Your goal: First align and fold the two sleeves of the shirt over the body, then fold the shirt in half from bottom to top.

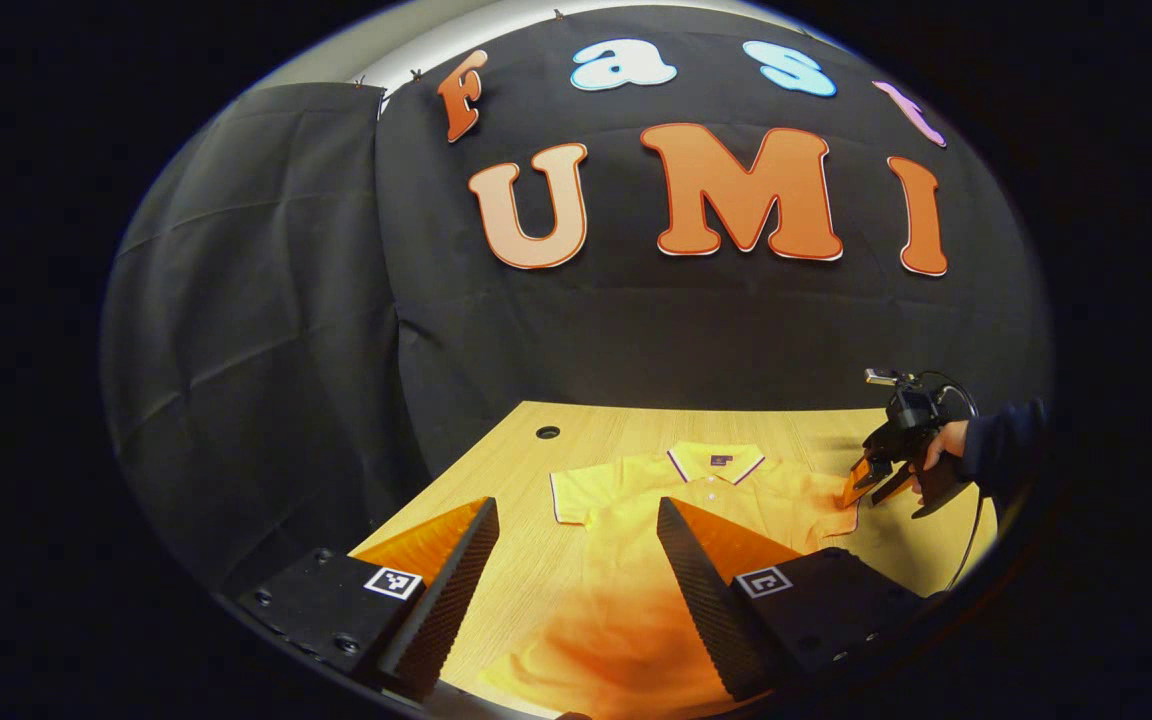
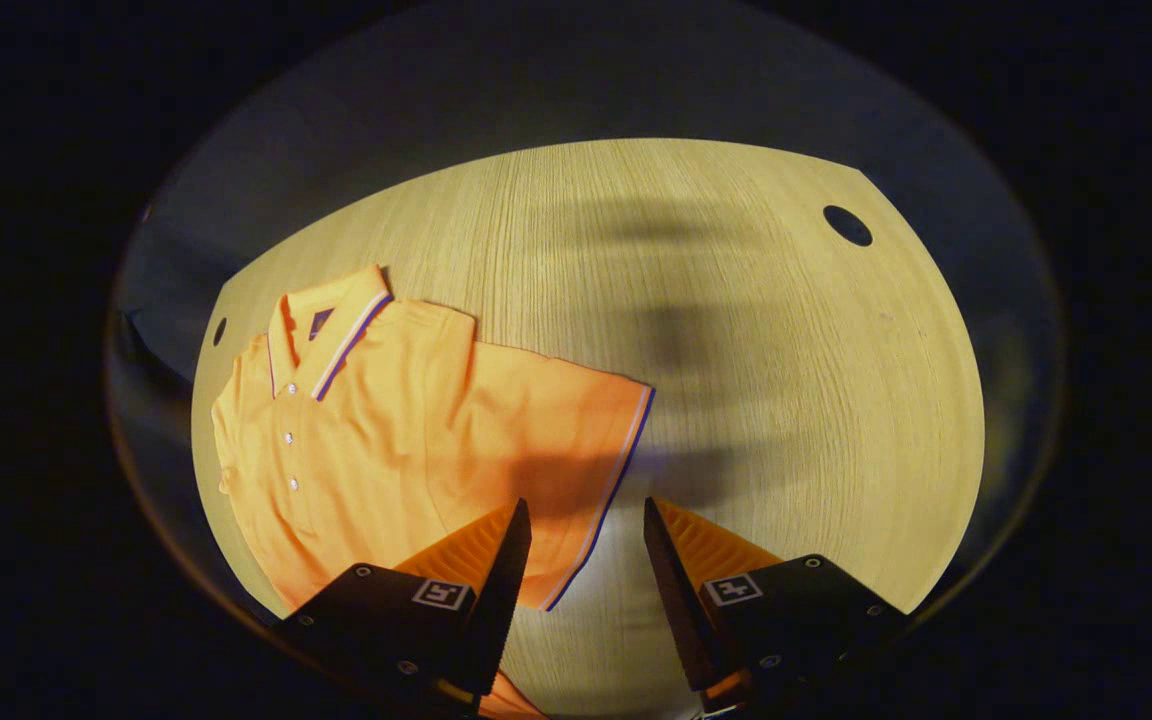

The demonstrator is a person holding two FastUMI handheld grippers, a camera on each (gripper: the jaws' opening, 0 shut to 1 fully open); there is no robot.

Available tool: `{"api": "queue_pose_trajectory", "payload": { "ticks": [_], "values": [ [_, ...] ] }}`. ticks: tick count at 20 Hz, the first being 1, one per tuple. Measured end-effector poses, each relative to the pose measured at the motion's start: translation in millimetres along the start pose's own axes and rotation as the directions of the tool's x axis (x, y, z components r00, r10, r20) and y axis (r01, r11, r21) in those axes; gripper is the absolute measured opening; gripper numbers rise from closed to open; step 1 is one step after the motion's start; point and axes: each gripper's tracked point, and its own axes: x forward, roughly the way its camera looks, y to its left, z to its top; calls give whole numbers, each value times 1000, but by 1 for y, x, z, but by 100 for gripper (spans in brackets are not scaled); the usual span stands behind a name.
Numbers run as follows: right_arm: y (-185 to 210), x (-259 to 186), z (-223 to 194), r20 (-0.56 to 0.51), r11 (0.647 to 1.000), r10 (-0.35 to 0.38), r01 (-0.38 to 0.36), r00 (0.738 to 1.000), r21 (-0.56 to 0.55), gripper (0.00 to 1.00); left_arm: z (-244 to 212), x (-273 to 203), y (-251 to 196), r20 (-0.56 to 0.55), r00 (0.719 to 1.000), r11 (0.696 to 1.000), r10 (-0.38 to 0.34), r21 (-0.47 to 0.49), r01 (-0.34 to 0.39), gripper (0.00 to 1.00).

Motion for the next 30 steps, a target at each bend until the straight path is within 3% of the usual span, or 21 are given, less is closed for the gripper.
{"api": "queue_pose_trajectory", "payload": {
  "ticks": [1, 2, 3, 4, 5, 7, 8, 10, 18, 23, 30],
  "values": [
    [0, 5, -2, -17, 1000, -7, 7, 1000, -14, 63, -2, 0, -1, -5, 1000, 1000, 0, 1, 0, 98],
    [0, 4, -5, -40, 999, -23, 22, 999, -27, 70, -2, 1, -2, -8, 1000, 1000, -1, 1, 1, 98],
    [-1, 7, 1, -28, 999, -29, 28, 999, -29, 67, -3, 2, -3, -11, 1000, 1000, -2, 0, 2, 98],
    [0, 9, -1, -38, 999, -35, 33, 999, -38, 53, -3, 3, -4, -14, 1000, 1000, -3, -2, 3, 98],
    [1, 9, 0, -45, 998, -31, 29, 999, -50, 55, -5, 5, -5, -19, 1000, 1000, -4, -5, 4, 98],
    [5, 9, 3, -41, 999, -10, 8, 999, -46, 41, -8, 7, -6, -30, 1000, 1000, -7, -9, 7, 98],
    [7, 9, 5, -41, 1000, 9, -10, 999, -23, 22, -8, 8, -6, -34, 999, 1000, -9, -11, 9, 98],
    [13, 9, 7, -45, 997, 71, -71, 996, 0, 9, -10, 11, -8, -42, 999, 1000, -17, -15, 16, 98],
    [52, -9, 23, -6, 966, 257, -257, 966, 35, 4, -14, 19, -9, -65, 997, 999, -29, -28, 27, 99],
    [74, -29, 38, 25, 954, 301, -301, 953, -1, 3, -17, 23, -12, -80, 996, 999, -41, -30, 38, 98],
    [124, -45, 37, -3, 909, 417, -417, 909, -22, 3, -20, 25, -7, -96, 995, 999, -32, -46, 28, 98]
  ]
}}
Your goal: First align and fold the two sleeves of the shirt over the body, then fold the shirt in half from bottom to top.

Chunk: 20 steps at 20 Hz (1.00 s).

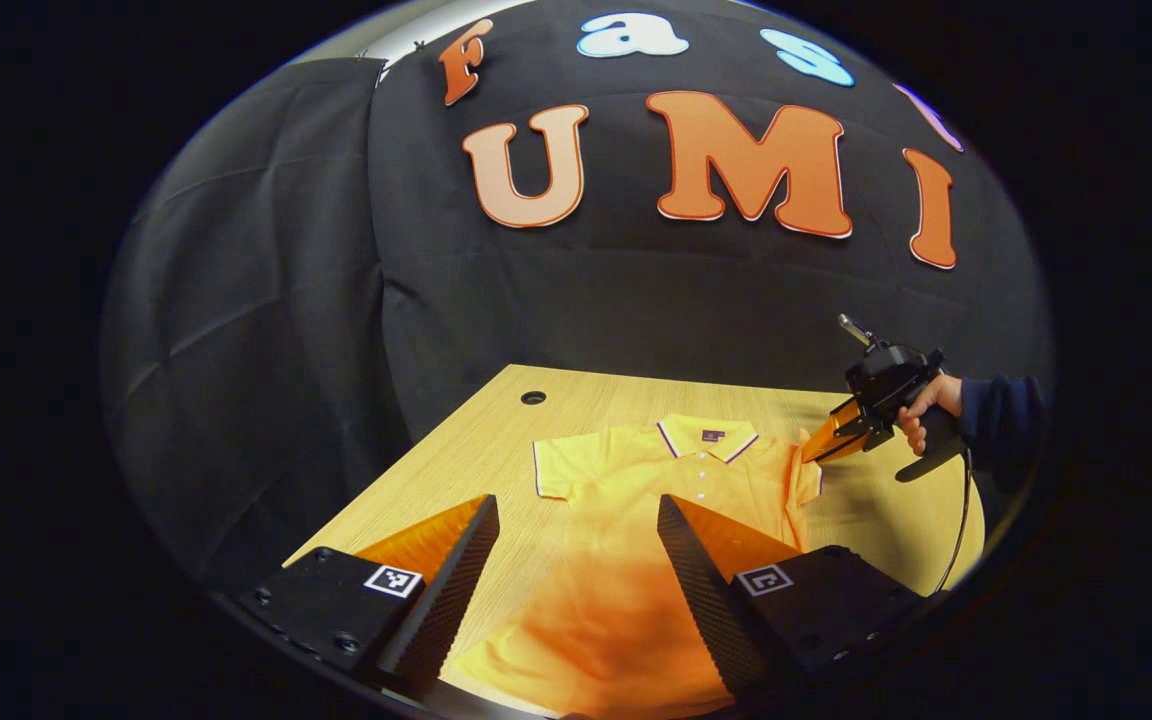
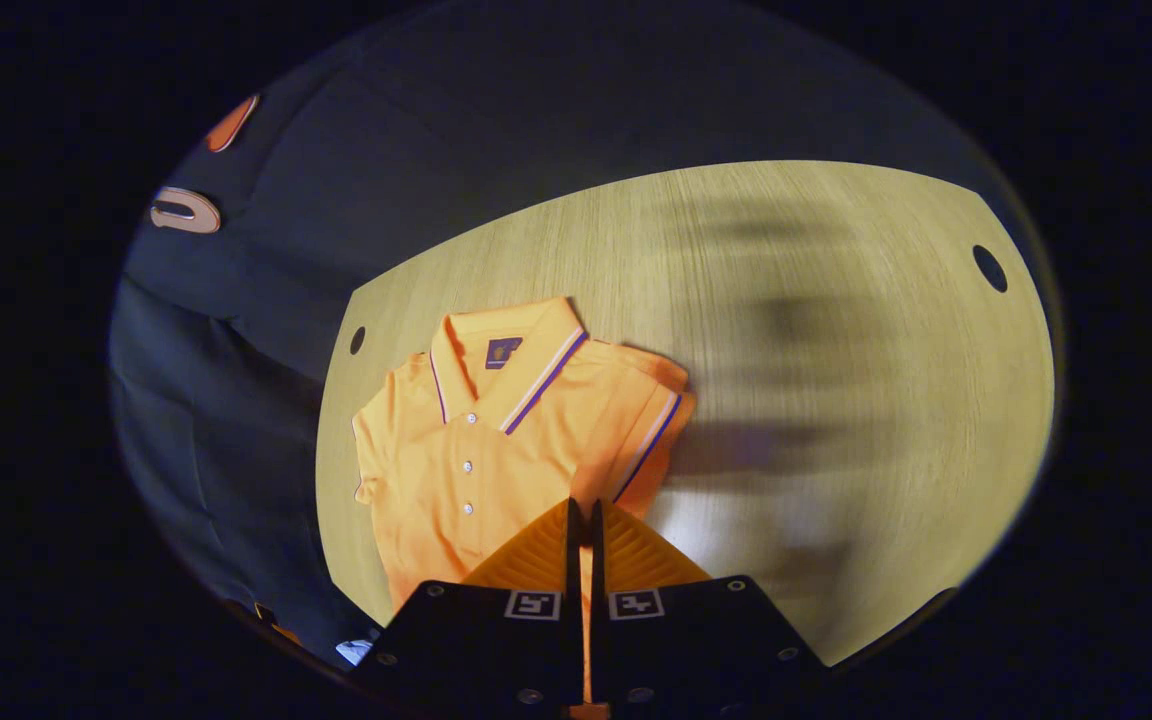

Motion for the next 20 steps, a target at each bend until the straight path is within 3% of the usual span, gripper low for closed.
{"api": "queue_pose_trajectory", "payload": {
  "ticks": [5, 9, 12, 13, 14, 15, 16, 20],
  "values": [
    [31, 15, 5, 16, 997, 63, -63, 998, 37, 3, -6, 0, 10, -17, 1000, 999, 24, -25, -24, 98],
    [50, 19, 3, 7, 991, 129, -129, 992, 41, 16, -9, 0, 18, -19, 999, 998, 47, -48, -48, 98],
    [56, 17, 3, 20, 989, 146, -146, 989, 18, 37, -13, 4, 23, -36, 998, 996, 53, -74, -56, 98],
    [54, 14, 4, 30, 990, 143, -143, 989, 5, 43, -12, 9, 24, -35, 998, 994, 43, -95, -46, 98],
    [54, 10, 6, 45, 990, 141, -141, 989, -4, 42, -13, 14, 21, -46, 999, 992, 18, -121, -24, 98],
    [51, 7, 6, 59, 991, 136, -136, 989, -9, 59, -17, 17, 20, -63, 998, 989, 1, -145, -10, 98],
    [50, 3, 6, 72, 991, 134, -133, 988, -11, 69, -21, 23, 20, -86, 996, 986, -10, -164, -4, 98],
    [35, -19, 5, 130, 993, 112, -114, 985, 9, 82, -30, 45, 27, -143, 988, 977, -62, -210, 31, 98]
  ]
}}
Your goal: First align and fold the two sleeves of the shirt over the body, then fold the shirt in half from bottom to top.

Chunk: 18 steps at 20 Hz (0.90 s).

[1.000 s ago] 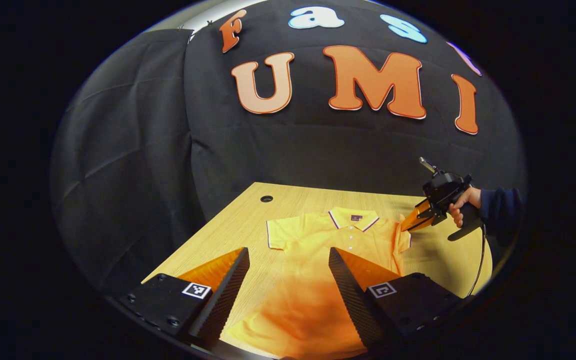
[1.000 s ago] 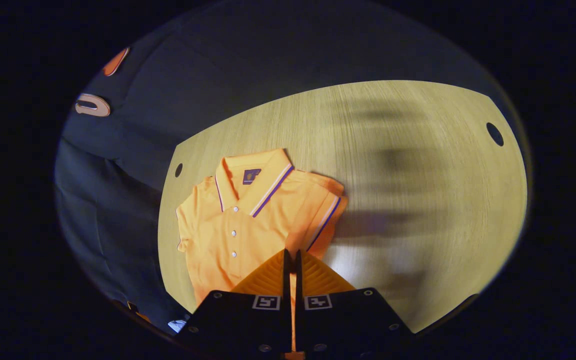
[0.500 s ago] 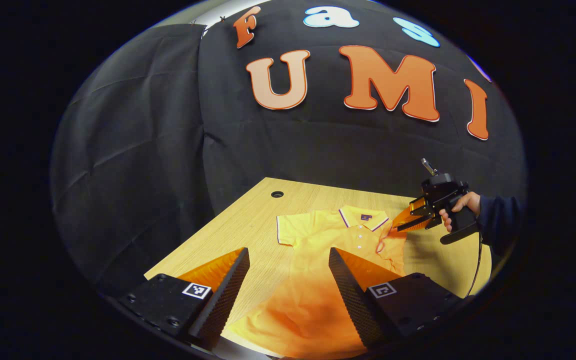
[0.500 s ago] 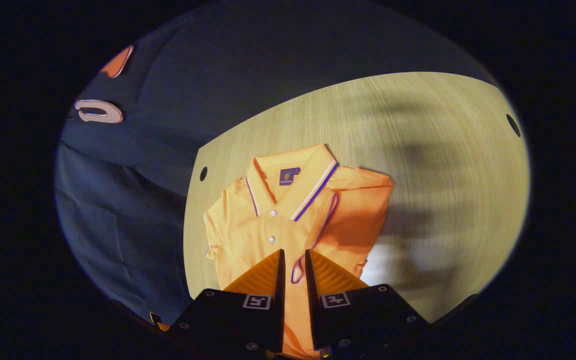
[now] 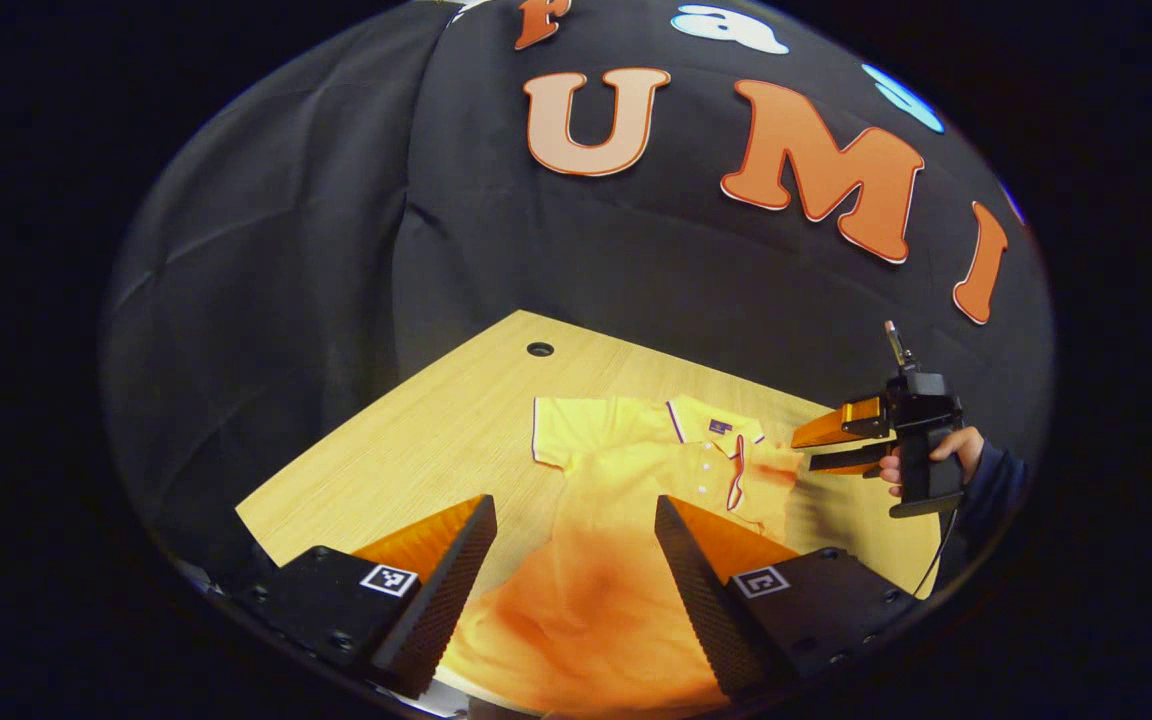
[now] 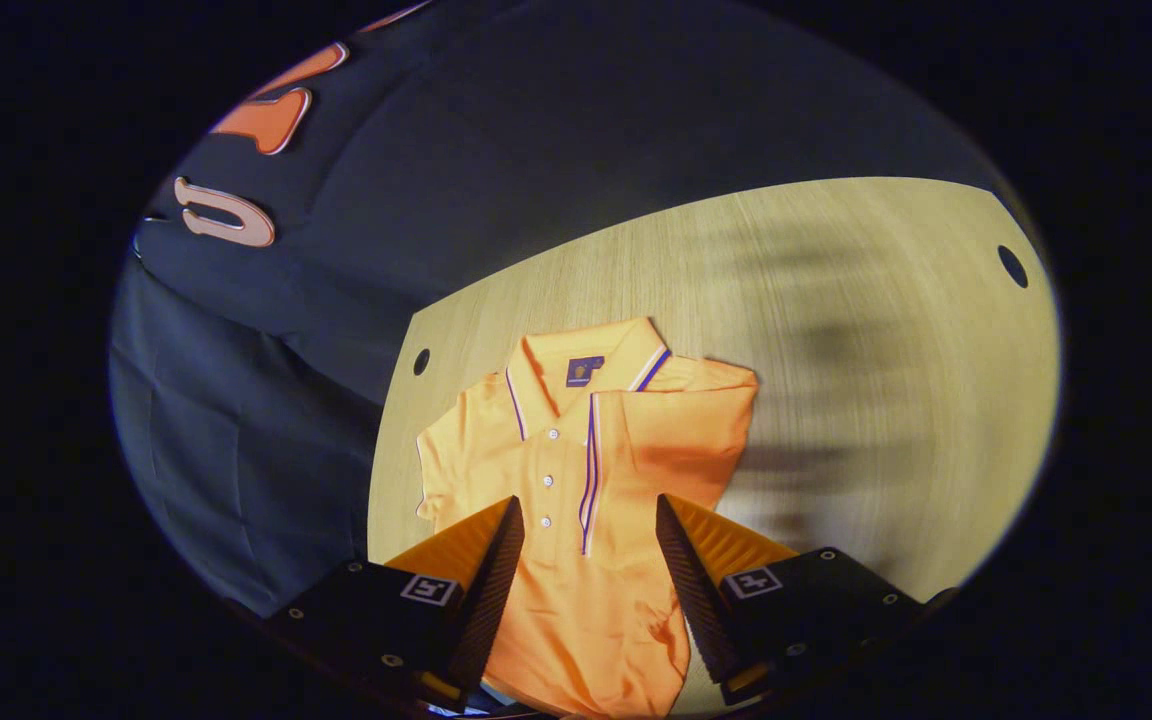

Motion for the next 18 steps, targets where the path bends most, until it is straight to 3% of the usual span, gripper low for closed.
{"api": "queue_pose_trajectory", "payload": {
  "ticks": [3, 11, 12, 13, 18],
  "values": [
    [-11, -21, -7, 46, 999, -23, 22, 999, 26, 86, 5, 21, 9, -33, 999, 1000, -13, 6, 13, 98],
    [-37, -71, -40, 168, 983, -153, 132, 974, 129, 91, 18, 86, 19, -139, 982, 988, -126, 67, 136, 98],
    [-38, -74, -45, 177, 978, -173, 148, 969, 145, 100, 19, 94, 23, -155, 979, 986, -135, 72, 148, 98],
    [-39, -77, -50, 186, 974, -189, 160, 964, 160, 92, 20, 100, 22, -171, 974, 983, -150, 77, 165, 100],
    [-27, -91, -80, 230, 959, -231, 180, 945, 220, 94, 22, 146, 31, -257, 949, 973, -182, 95, 212, 96]
  ]
}}
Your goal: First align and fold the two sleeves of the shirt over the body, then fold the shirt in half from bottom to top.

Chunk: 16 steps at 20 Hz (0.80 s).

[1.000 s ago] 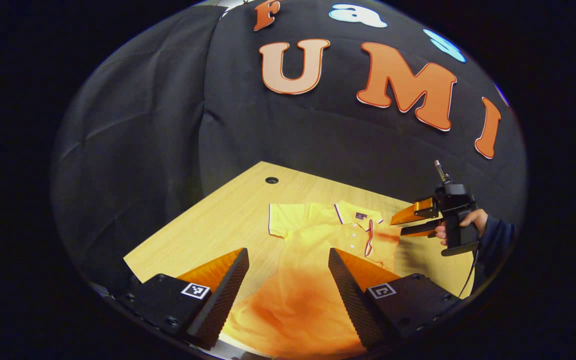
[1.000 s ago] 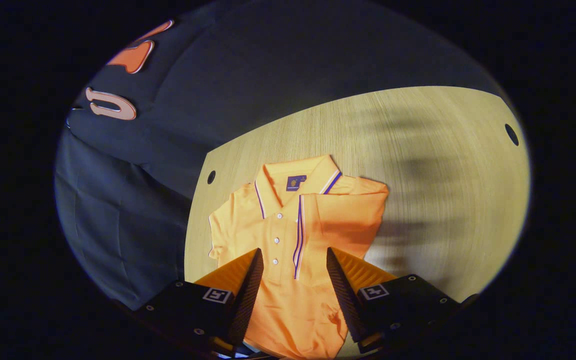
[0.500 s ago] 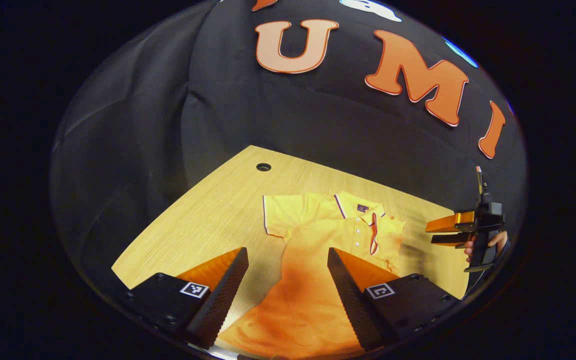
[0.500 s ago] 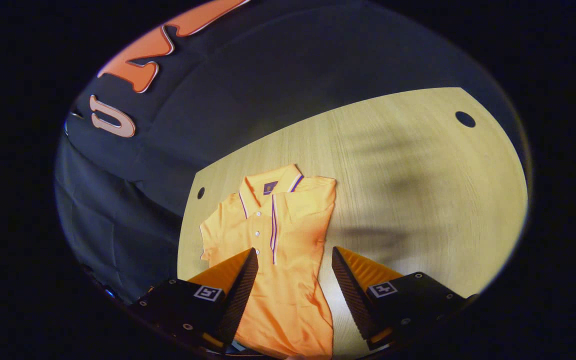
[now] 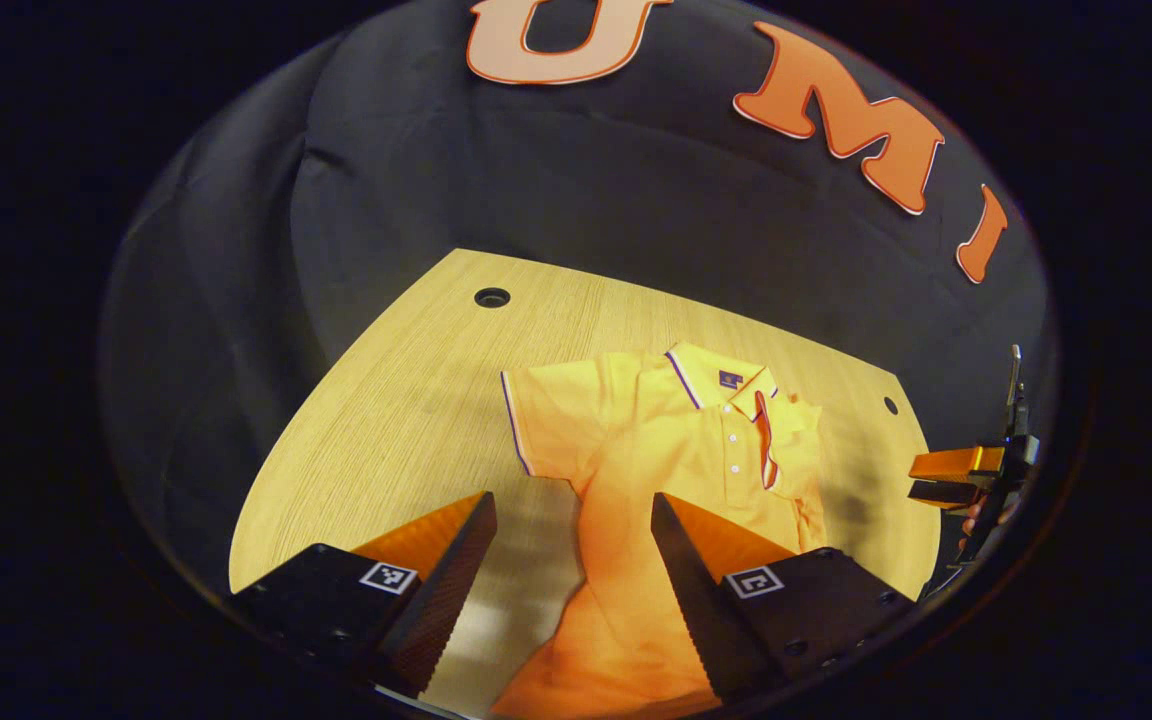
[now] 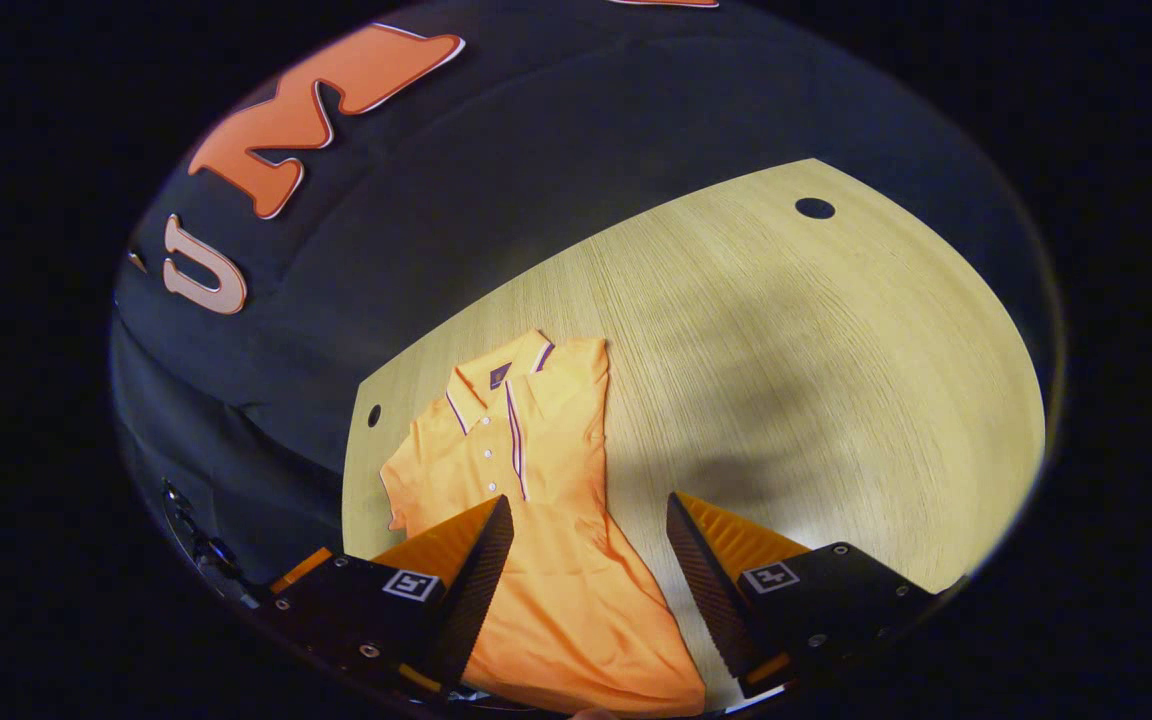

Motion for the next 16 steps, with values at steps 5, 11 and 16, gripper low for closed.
{"api": "queue_pose_trajectory", "payload": {
  "ticks": [5, 11, 16],
  "values": [
    [-3, -14, -39, 24, 996, -54, 53, 998, 71, 95, 8, 49, 25, -105, 994, 1000, -11, 14, 13, 95],
    [-8, -26, -78, 66, 979, -126, 113, 990, 171, 95, 17, 102, 40, -238, 971, 998, -23, 51, 37, 98],
    [-9, -39, -102, 76, 969, -173, 156, 982, 192, 95, 14, 140, 51, -370, 929, 999, 24, 50, -6, 98]
  ]
}}
